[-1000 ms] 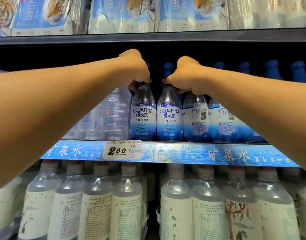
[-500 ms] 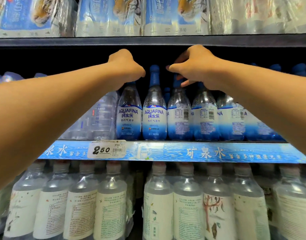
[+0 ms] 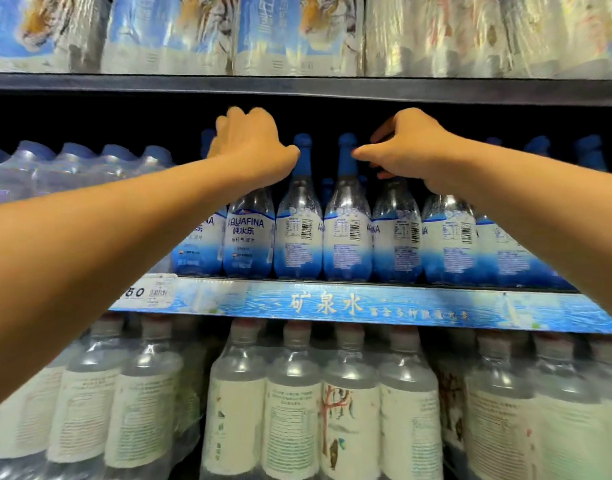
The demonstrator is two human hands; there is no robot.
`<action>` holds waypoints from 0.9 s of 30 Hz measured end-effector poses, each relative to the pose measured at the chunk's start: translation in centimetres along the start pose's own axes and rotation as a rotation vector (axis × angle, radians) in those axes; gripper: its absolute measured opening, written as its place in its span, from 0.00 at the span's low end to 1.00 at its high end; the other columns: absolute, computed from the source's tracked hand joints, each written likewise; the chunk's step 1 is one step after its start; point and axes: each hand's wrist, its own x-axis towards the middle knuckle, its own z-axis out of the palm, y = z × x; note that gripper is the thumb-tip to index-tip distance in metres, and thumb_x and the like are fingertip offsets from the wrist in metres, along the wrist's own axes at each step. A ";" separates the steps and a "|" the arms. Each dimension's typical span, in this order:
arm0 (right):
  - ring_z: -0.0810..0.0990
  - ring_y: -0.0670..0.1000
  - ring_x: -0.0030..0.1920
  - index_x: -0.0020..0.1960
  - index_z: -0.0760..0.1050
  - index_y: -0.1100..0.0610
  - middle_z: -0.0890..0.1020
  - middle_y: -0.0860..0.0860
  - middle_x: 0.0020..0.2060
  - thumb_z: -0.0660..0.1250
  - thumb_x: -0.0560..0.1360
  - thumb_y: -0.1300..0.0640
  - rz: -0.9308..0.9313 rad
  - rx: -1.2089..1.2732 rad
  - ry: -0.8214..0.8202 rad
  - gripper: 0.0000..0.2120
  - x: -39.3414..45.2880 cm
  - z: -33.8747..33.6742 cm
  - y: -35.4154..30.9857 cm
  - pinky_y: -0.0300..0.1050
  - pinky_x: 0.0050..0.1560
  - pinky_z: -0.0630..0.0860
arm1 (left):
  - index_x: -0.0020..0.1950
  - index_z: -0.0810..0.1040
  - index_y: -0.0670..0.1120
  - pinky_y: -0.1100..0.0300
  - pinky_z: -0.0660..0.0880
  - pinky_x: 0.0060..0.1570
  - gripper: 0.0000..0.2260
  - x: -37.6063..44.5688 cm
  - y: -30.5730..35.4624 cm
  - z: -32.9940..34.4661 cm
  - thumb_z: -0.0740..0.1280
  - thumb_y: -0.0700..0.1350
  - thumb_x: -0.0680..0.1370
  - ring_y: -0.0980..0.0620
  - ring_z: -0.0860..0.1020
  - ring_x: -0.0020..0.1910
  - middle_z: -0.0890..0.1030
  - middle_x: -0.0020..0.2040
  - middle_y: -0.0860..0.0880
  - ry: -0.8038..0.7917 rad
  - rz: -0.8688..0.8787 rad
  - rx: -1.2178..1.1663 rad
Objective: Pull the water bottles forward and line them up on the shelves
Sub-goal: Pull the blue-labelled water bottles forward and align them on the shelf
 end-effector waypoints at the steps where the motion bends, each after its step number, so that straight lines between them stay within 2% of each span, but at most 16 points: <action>1: 0.84 0.58 0.50 0.53 0.79 0.65 0.83 0.60 0.49 0.76 0.71 0.50 0.000 0.008 -0.005 0.20 0.0 0.0 0.1 0.59 0.52 0.82 | 0.36 0.63 0.45 0.51 0.67 0.38 0.17 -0.2 0.4 0.2 0.68 0.51 0.73 0.35 0.74 0.56 0.75 0.54 0.37 0.000 0.012 -0.012; 3: 0.84 0.59 0.50 0.52 0.80 0.66 0.84 0.61 0.48 0.76 0.71 0.50 0.002 0.017 -0.015 0.20 -0.2 0.1 0.3 0.60 0.52 0.82 | 0.33 0.62 0.45 0.56 0.64 0.30 0.17 -0.5 1.3 0.5 0.69 0.48 0.73 0.39 0.76 0.42 0.75 0.40 0.42 0.000 0.018 -0.063; 4: 0.84 0.59 0.50 0.51 0.80 0.66 0.84 0.61 0.47 0.77 0.71 0.50 0.000 0.018 -0.020 0.20 -0.2 0.3 0.4 0.60 0.52 0.82 | 0.33 0.62 0.45 0.58 0.62 0.27 0.18 -0.6 1.6 0.6 0.69 0.48 0.73 0.43 0.73 0.34 0.72 0.34 0.45 -0.004 0.017 -0.085; 5: 0.84 0.59 0.49 0.51 0.80 0.65 0.84 0.61 0.47 0.77 0.70 0.49 -0.001 0.015 -0.029 0.20 -0.3 0.4 0.5 0.60 0.51 0.82 | 0.32 0.62 0.45 0.59 0.60 0.26 0.18 -0.6 2.0 0.8 0.70 0.47 0.73 0.47 0.69 0.30 0.69 0.32 0.47 -0.008 0.019 -0.094; 7: 0.84 0.58 0.49 0.51 0.79 0.63 0.83 0.59 0.47 0.77 0.70 0.48 -0.001 0.003 -0.051 0.20 -0.5 0.7 0.7 0.58 0.51 0.82 | 0.32 0.63 0.45 0.59 0.60 0.25 0.18 -0.6 2.7 1.0 0.71 0.48 0.72 0.51 0.66 0.28 0.68 0.31 0.49 -0.019 0.015 -0.098; 11: 0.83 0.58 0.49 0.51 0.79 0.63 0.83 0.59 0.48 0.76 0.71 0.50 -0.002 0.003 -0.048 0.18 -0.4 0.9 0.5 0.58 0.51 0.82 | 0.36 0.67 0.45 0.61 0.62 0.24 0.17 -0.3 3.4 1.8 0.73 0.50 0.73 0.53 0.67 0.29 0.70 0.33 0.49 -0.119 -0.047 -0.127; 15: 0.84 0.59 0.50 0.51 0.78 0.65 0.83 0.62 0.49 0.74 0.73 0.54 0.020 0.038 -0.054 0.15 -0.1 1.4 -0.1 0.59 0.49 0.83 | 0.46 0.69 0.44 0.60 0.63 0.25 0.16 0.0 3.4 2.7 0.74 0.51 0.73 0.53 0.69 0.31 0.70 0.35 0.49 -0.201 -0.074 -0.161; 18: 0.84 0.59 0.48 0.47 0.75 0.62 0.82 0.59 0.47 0.73 0.74 0.56 0.043 0.045 -0.068 0.10 0.1 2.2 -0.4 0.57 0.49 0.84 | 0.40 0.70 0.45 0.60 0.66 0.26 0.16 0.6 3.1 3.1 0.75 0.49 0.72 0.54 0.70 0.32 0.71 0.35 0.50 -0.165 -0.069 -0.164; 22: 0.85 0.59 0.44 0.48 0.75 0.63 0.83 0.61 0.47 0.73 0.74 0.58 0.075 0.014 -0.096 0.11 0.1 2.9 -0.8 0.56 0.47 0.84 | 0.37 0.69 0.46 0.59 0.70 0.38 0.16 0.8 2.8 2.8 0.76 0.47 0.72 0.52 0.70 0.36 0.70 0.34 0.51 -0.150 -0.068 -0.107; 25: 0.85 0.57 0.41 0.46 0.75 0.61 0.82 0.59 0.45 0.77 0.72 0.55 0.069 -0.053 -0.077 0.14 -0.1 2.8 -1.1 0.53 0.44 0.84 | 0.47 0.74 0.43 0.57 0.75 0.46 0.14 0.9 2.7 2.4 0.77 0.45 0.72 0.49 0.74 0.43 0.76 0.42 0.47 -0.192 -0.076 -0.112; 27: 0.84 0.56 0.41 0.45 0.75 0.61 0.82 0.57 0.43 0.79 0.69 0.50 0.039 -0.146 -0.041 0.18 -0.1 2.6 -1.4 0.50 0.40 0.83 | 0.54 0.75 0.41 0.52 0.79 0.54 0.15 1.0 2.6 2.0 0.76 0.40 0.73 0.46 0.78 0.47 0.80 0.49 0.42 -0.263 -0.117 -0.232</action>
